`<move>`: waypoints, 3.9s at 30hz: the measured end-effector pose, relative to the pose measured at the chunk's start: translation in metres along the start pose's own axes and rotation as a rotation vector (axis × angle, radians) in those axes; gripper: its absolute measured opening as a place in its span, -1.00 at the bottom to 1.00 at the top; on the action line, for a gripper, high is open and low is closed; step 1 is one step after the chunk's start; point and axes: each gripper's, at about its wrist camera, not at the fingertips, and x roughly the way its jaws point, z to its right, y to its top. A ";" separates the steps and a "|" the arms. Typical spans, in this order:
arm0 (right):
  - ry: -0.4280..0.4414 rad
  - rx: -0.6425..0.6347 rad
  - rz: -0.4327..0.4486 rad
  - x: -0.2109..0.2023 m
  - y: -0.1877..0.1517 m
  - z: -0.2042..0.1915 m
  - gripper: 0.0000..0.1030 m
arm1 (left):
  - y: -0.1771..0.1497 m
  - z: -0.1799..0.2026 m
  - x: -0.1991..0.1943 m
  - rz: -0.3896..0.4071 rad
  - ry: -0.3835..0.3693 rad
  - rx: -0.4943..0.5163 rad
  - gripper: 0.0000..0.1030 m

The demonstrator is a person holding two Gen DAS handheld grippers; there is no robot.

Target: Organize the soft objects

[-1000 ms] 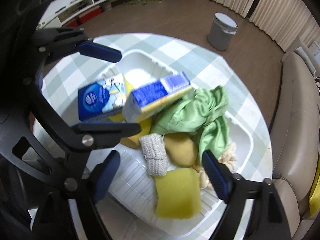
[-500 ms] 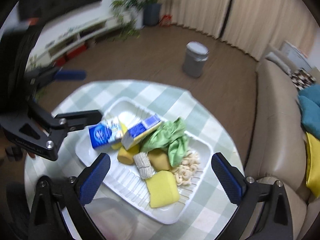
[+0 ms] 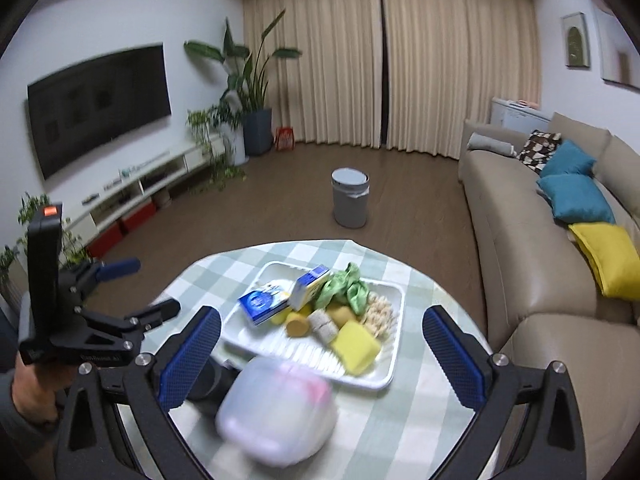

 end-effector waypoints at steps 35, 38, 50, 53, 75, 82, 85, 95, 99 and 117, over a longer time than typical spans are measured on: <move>-0.199 0.126 0.090 -0.101 -0.199 -0.103 1.00 | -0.133 0.027 -0.094 -0.020 0.111 -0.076 1.00; -0.204 0.126 0.087 -0.101 -0.199 -0.102 1.00 | -0.133 0.027 -0.093 -0.018 0.115 -0.074 1.00; -0.206 0.115 0.082 -0.099 -0.199 -0.105 1.00 | -0.133 0.028 -0.089 -0.041 0.095 -0.086 1.00; -0.205 0.116 0.079 -0.099 -0.199 -0.105 1.00 | -0.134 0.026 -0.091 -0.035 0.090 -0.096 1.00; -0.218 0.116 0.071 -0.097 -0.203 -0.101 1.00 | -0.139 0.022 -0.089 -0.057 0.103 -0.107 1.00; -0.220 0.114 0.072 -0.097 -0.203 -0.100 1.00 | -0.139 0.024 -0.088 -0.060 0.106 -0.101 1.00; -0.221 0.114 0.068 -0.097 -0.204 -0.098 1.00 | -0.139 0.024 -0.088 -0.061 0.105 -0.100 1.00; -0.220 0.115 0.066 -0.099 -0.206 -0.096 1.00 | -0.142 0.026 -0.085 -0.064 0.099 -0.097 1.00; -0.220 0.114 0.068 -0.098 -0.204 -0.098 1.00 | -0.143 0.027 -0.084 -0.064 0.085 -0.098 1.00; -0.220 0.112 0.065 -0.099 -0.203 -0.098 1.00 | -0.143 0.030 -0.084 -0.059 0.092 -0.084 1.00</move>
